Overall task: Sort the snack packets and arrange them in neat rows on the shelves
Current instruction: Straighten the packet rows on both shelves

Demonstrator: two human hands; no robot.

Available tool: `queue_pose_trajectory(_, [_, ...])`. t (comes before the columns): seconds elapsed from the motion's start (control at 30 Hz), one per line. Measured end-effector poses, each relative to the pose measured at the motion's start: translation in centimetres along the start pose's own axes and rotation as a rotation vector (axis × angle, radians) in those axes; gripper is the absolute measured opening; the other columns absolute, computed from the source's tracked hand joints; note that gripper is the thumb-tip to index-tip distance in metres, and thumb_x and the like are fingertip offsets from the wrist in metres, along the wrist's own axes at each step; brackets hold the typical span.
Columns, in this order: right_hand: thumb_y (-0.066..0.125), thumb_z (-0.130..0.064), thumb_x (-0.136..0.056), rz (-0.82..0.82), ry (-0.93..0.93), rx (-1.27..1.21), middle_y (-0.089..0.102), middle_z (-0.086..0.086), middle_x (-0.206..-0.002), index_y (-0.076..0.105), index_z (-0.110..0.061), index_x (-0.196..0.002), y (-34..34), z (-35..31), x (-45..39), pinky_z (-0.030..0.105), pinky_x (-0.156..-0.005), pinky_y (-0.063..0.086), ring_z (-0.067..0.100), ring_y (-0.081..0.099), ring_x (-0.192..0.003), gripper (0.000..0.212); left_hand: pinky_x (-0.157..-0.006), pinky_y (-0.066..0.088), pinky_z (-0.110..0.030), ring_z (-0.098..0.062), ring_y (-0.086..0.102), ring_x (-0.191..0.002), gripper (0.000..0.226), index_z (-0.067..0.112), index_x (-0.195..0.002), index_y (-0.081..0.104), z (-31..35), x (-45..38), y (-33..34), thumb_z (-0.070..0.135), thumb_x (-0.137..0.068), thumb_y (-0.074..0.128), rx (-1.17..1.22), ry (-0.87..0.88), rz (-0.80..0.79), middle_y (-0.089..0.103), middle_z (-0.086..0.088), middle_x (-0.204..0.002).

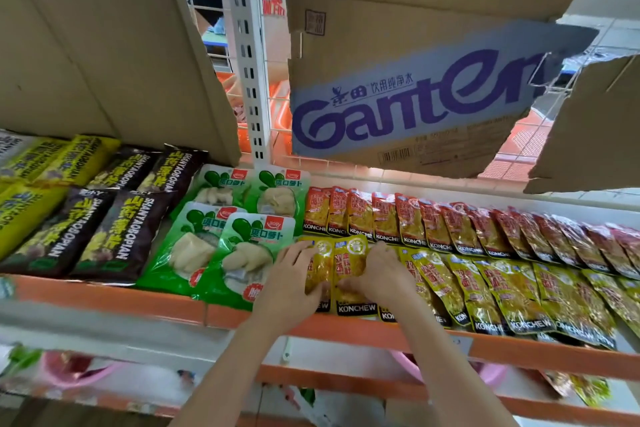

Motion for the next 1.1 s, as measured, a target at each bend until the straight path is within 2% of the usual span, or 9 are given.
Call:
queue_pose_trajectory(0.1, [0.068,-0.046,-0.078,-0.012,0.001,-0.053,0.059,0.002,-0.106,0.05,-0.013,-0.106,-0.4,1.1,-0.4,0.029,-0.06,0.039,0.023,0.059,-0.1,0.047,-0.111,0.018,-0.023,-0.009,0.021,-0.136,0.058,0.018,-0.138,0.04,0.0,-0.1,0.0,0.036,-0.087,0.061,0.007,0.004,0.006,0.032,0.008,-0.145])
queue_pose_trajectory(0.2, [0.063,-0.037,-0.085,0.033,-0.038,-0.356,0.061,0.005,-0.083,0.059,-0.013,-0.085,-1.1,2.0,-0.1,0.033,-0.065,0.043,0.023,0.059,-0.084,0.024,-0.11,0.019,-0.022,-0.009,0.021,-0.135,0.055,0.018,-0.136,0.042,-0.1,-0.3,0.0,0.034,-0.087,0.06,0.026,0.0,0.011,0.033,0.008,-0.143])
queue_pose_trajectory(0.27, [0.06,-0.033,-0.089,0.03,-0.031,-0.552,0.055,0.009,-0.084,0.06,-0.007,-0.093,-1.4,2.0,0.3,0.036,-0.074,0.046,0.023,0.054,-0.08,0.026,-0.11,0.018,-0.022,-0.008,0.022,-0.134,0.051,0.018,-0.136,0.043,-0.2,-0.4,0.0,0.032,-0.089,0.058,0.032,-0.006,0.019,0.034,0.008,-0.143])
queue_pose_trajectory(0.4, [0.057,-0.033,-0.091,0.012,0.007,-0.717,0.047,0.003,-0.074,0.049,-0.011,-0.088,-0.5,1.3,0.0,0.03,-0.059,0.044,0.015,0.047,-0.058,0.024,-0.11,0.018,-0.023,-0.009,0.022,-0.135,0.046,0.016,-0.135,0.044,-0.4,-0.6,0.0,0.026,-0.092,0.055,0.065,-0.024,0.029,0.035,0.006,-0.143])
queue_pose_trajectory(0.53, [0.059,-0.027,-0.091,0.104,0.083,-0.912,0.06,0.012,-0.091,0.051,-0.008,-0.095,0.6,1.4,-0.1,0.035,-0.059,0.051,0.015,0.054,-0.056,0.021,-0.11,0.017,-0.022,-0.008,0.021,-0.135,0.047,0.016,-0.136,0.043,-0.3,-0.6,-0.1,0.025,-0.091,0.056,0.068,-0.027,0.029,0.034,0.007,-0.142])
queue_pose_trajectory(0.67, [0.057,-0.026,-0.092,0.261,0.041,-0.894,0.046,0.006,-0.076,0.044,-0.011,-0.082,1.1,1.6,0.7,0.039,-0.062,0.049,0.019,0.044,-0.064,0.022,-0.111,0.021,-0.025,-0.009,0.021,-0.134,0.049,0.017,-0.137,0.042,-0.4,-0.6,0.1,0.026,-0.091,0.056,0.038,-0.029,0.027,0.034,0.008,-0.142])
queue_pose_trajectory(0.87, [0.052,-0.031,-0.094,0.118,-0.049,-0.499,0.045,-0.001,-0.065,0.034,-0.017,-0.075,2.4,0.4,0.7,0.031,-0.049,0.04,0.019,0.051,-0.056,0.029,-0.109,0.021,-0.024,-0.008,0.02,-0.135,0.047,0.018,-0.136,0.042,-0.4,-0.6,0.1,0.022,-0.091,0.053,0.041,-0.009,0.026,0.034,0.008,-0.144])
queue_pose_trajectory(1.0, [0.047,-0.035,-0.095,0.239,-0.105,-0.094,0.048,0.0,-0.092,0.042,-0.012,-0.099,1.9,0.1,1.3,0.029,-0.057,0.033,0.026,0.056,-0.083,0.024,-0.108,0.019,-0.022,-0.01,0.025,-0.133,0.047,0.017,-0.134,0.046,-0.1,-0.4,0.2,0.03,-0.09,0.056,-0.014,0.008,0.075,0.038,0.007,-0.141])
queue_pose_trajectory(1.1, [0.049,-0.031,-0.094,0.253,-0.115,-0.044,0.043,0.005,-0.115,0.041,-0.01,-0.114,2.0,0.0,1.6,0.031,-0.064,0.036,0.028,0.057,-0.091,0.03,-0.107,0.023,-0.029,-0.016,0.034,-0.129,0.044,0.018,-0.128,0.053,0.8,-0.7,0.2,0.034,-0.087,0.057,-0.079,0.037,0.125,0.047,0.004,-0.135])
Point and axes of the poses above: each hand's wrist, its own x-axis away from the middle knuckle, its own y-axis out of the palm, z = x × y, the point moved 4 cm from there along -x, towards the middle knuckle
